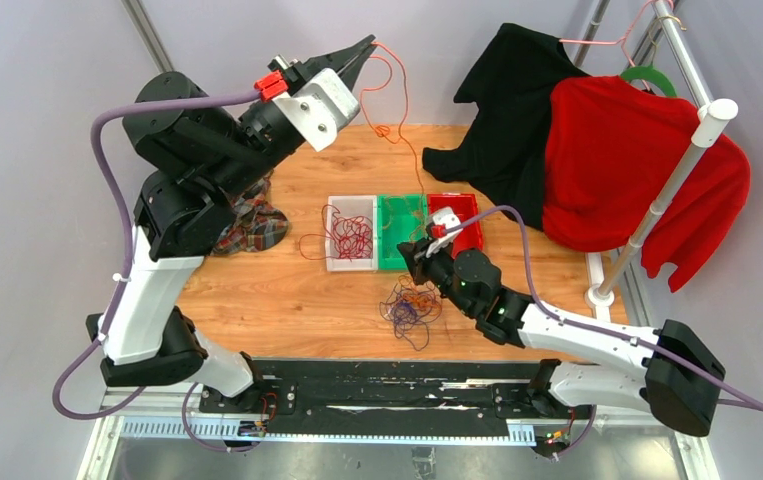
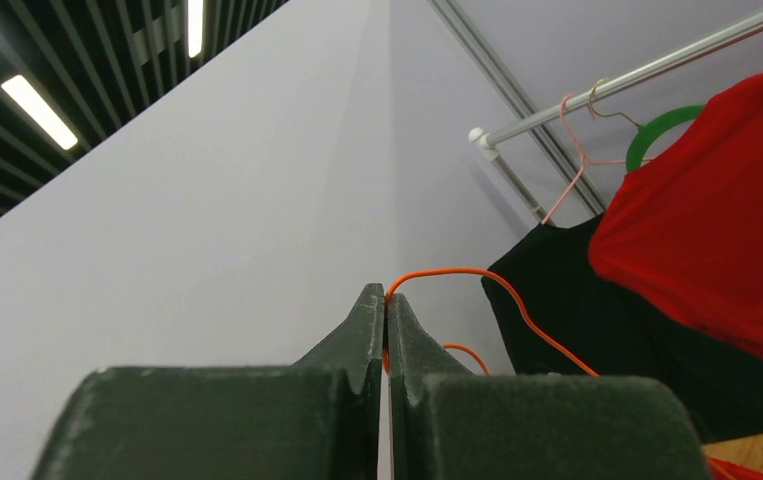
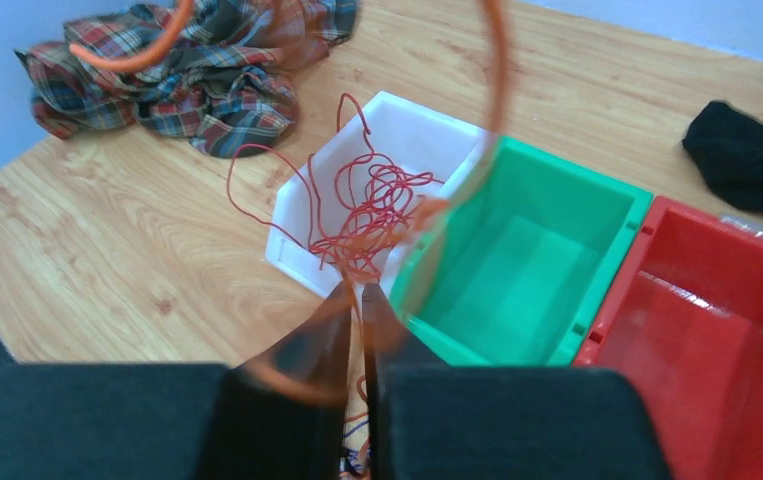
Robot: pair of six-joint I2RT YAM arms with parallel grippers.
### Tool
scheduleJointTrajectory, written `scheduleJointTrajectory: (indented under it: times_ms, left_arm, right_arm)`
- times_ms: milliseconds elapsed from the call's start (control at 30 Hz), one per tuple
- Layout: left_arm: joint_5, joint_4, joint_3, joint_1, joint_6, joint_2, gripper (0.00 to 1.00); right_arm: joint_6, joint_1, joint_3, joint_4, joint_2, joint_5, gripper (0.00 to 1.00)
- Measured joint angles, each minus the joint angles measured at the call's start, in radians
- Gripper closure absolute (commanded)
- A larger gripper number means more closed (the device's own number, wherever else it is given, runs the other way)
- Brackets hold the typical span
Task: Untangle the cables
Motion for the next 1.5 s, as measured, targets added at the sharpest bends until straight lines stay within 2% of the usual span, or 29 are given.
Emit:
scheduleJointTrajectory:
  times_ms: [467, 833, 1033, 1300, 1500]
  left_arm:
    - [-0.093, 0.137, 0.05, -0.005, 0.154, 0.017, 0.99]
    - [-0.162, 0.383, 0.206, -0.005, 0.269, 0.126, 0.99]
    - [-0.174, 0.381, 0.041, -0.005, 0.253, 0.065, 1.0]
    - [-0.222, 0.338, -0.25, -0.005, 0.221, 0.005, 0.99]
    - [-0.245, 0.336, -0.536, -0.006, 0.19, -0.059, 1.0]
  right_arm:
    - [0.178, -0.002, -0.304, 0.033, -0.209, 0.024, 0.99]
    - [0.274, -0.002, -0.449, -0.05, -0.174, 0.125, 0.99]
    - [0.278, -0.002, -0.446, -0.114, -0.297, 0.172, 0.99]
    - [0.262, -0.002, -0.378, -0.215, -0.607, 0.209, 0.99]
    - [0.223, -0.002, -0.268, -0.272, -0.698, 0.238, 0.99]
